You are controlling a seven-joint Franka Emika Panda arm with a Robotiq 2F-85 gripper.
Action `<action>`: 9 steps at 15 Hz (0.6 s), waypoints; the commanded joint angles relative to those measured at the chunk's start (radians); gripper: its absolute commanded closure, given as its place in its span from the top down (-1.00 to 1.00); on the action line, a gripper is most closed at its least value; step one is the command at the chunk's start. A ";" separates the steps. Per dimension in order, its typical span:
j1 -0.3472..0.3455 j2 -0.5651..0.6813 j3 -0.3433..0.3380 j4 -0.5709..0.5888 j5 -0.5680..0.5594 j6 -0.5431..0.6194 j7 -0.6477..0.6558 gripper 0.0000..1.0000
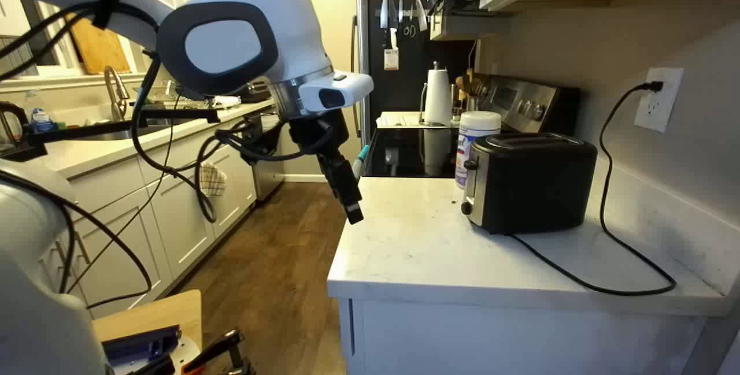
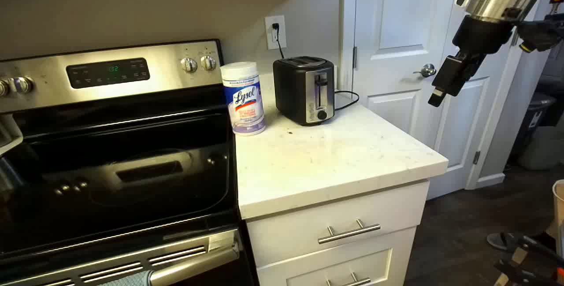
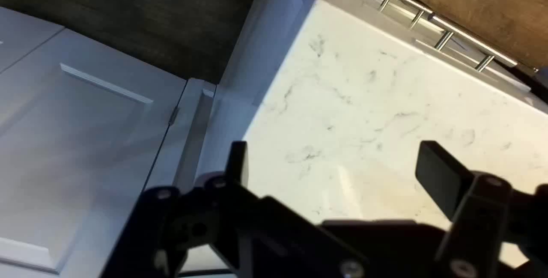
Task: Push the lever of the toaster down
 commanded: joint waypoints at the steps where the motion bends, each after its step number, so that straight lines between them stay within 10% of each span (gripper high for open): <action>1: 0.000 -0.001 -0.001 0.002 0.000 -0.004 0.000 1.00; 9: -0.014 0.010 -0.002 0.020 0.001 0.011 0.021 1.00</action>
